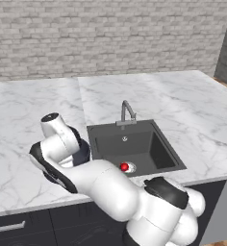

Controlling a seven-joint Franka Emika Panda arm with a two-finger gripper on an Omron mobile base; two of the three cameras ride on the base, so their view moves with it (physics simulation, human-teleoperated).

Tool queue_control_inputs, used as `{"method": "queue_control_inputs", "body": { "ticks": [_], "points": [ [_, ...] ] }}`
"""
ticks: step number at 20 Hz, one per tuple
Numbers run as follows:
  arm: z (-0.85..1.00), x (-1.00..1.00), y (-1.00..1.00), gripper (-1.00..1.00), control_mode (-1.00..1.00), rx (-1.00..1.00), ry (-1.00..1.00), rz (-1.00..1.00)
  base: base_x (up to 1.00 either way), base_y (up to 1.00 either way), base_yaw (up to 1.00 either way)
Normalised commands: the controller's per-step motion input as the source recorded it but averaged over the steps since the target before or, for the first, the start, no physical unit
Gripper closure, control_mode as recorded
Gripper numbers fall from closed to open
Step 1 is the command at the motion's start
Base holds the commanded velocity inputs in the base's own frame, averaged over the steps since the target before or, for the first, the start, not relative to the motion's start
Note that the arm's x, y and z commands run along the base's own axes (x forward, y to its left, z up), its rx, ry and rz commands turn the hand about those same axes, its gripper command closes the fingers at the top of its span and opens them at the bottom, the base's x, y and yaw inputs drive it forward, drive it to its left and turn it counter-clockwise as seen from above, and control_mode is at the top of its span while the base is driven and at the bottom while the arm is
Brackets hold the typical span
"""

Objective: Dump the tomato from the pot into the sink. Then turn on the water and wash the tomato. Then turn off the water and put the tomato back in the pot.

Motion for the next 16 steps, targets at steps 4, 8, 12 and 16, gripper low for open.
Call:
{"method": "queue_control_inputs", "body": {
  "ticks": [4,8,12,16],
  "points": [
    [0.72,-0.13,-0.24,-1.0,-1.0,0.12,0.0,0.0,0.0,0.0,0.0],
    [0.85,-0.38,-0.41,-1.0,-1.0,0.13,0.04,-0.04,0.0,0.0,0.0],
    [0.76,-0.51,-0.8,-1.0,-1.0,0.18,0.02,-0.15,0.0,0.0,0.0],
    [0.59,-0.49,-1.0,-1.0,-1.0,0.29,0.0,-0.18,0.0,0.0,0.0]
  ]
}}
